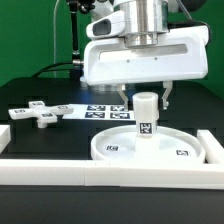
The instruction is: Assemble round table
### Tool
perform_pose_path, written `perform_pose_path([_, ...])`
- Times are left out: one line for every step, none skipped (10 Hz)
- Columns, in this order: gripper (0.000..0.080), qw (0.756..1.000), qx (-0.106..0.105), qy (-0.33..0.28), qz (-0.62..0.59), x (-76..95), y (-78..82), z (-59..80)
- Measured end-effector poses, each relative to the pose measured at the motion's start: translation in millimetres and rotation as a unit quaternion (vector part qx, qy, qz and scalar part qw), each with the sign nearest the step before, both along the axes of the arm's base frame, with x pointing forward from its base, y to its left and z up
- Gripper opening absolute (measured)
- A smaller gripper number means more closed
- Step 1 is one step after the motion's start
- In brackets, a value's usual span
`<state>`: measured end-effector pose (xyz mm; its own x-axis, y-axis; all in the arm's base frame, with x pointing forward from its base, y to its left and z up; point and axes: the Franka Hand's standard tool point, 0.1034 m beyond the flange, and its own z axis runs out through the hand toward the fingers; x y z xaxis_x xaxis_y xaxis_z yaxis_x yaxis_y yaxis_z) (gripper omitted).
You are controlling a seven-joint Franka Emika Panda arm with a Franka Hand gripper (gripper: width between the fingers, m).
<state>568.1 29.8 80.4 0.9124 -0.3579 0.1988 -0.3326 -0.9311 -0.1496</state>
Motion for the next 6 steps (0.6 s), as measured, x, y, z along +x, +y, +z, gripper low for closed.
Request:
perform_pose_path([0.0409,0.997,0.016,0.002,-0.080,-1.6,-1.2,-0.2])
perform_pose_path([0.0409,0.992,0.026,0.005,-0.127,-2.1,-2.0,-0.3])
perform_pose_path([0.0409,0.984,0.036,0.009,-0.173,-2.8,-2.3,-0.6])
perform_pose_path([0.0410,0.974,0.047,0.013,-0.219,-4.0,-2.4,-0.8])
perform_pose_path([0.0410,0.962,0.060,0.017,-0.265,-5.6,-2.2,-0.9])
perform_pose_path([0.0412,0.945,0.076,0.023,-0.316,-7.5,-0.6,-1.3])
